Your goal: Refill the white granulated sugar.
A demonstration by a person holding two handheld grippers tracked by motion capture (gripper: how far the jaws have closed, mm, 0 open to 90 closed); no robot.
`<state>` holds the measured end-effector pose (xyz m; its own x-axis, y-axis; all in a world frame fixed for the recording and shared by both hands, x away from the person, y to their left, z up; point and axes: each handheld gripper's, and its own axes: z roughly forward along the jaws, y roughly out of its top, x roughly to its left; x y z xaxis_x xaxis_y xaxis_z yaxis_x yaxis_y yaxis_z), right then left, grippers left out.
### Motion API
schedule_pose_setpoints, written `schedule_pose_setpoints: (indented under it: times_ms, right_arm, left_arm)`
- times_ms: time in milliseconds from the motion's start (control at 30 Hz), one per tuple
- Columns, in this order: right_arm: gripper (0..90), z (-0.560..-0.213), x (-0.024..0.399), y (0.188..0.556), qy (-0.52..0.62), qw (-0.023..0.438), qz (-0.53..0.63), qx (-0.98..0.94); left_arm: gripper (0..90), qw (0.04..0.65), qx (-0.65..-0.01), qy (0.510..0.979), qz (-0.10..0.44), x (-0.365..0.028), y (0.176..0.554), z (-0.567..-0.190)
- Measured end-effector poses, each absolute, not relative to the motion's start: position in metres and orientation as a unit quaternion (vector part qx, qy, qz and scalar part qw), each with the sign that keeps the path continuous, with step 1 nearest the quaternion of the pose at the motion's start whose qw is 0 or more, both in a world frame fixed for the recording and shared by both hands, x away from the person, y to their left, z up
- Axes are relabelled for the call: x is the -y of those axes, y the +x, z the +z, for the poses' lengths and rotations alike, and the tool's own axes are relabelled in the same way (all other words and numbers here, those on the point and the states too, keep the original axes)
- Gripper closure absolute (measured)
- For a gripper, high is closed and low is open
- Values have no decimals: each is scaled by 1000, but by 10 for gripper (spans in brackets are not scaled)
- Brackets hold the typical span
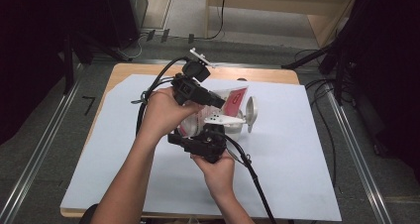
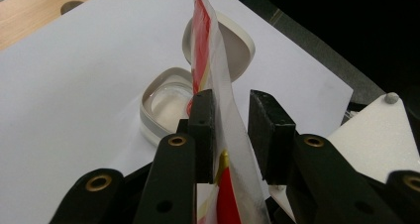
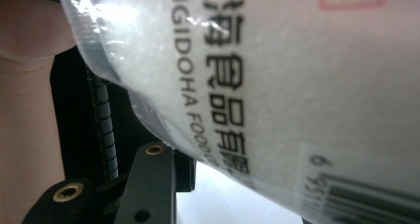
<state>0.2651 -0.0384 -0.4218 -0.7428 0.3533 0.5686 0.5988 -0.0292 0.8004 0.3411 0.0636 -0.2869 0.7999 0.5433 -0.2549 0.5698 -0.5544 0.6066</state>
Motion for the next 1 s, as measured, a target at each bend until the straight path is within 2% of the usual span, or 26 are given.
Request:
schedule_pose_setpoints:
  times_ms: [400,500,567,1000]
  right_arm:
    - [619,-421,40,266,-340,93,-630,692]
    - [590,-421,39,265,-338,89,-631,693]
    - [621,-420,39,265,-339,88,-629,695]
    - [626,-418,40,266,-347,97,-631,687]
  left_arm:
    - [738,351,-317,881,-16,-61,342,-287]
    - [741,351,-318,880,-17,-60,343,-286]
    - [740,348,-319,881,-19,-60,343,-286]
    - [737,333,-316,888,-20,-56,346,-283]
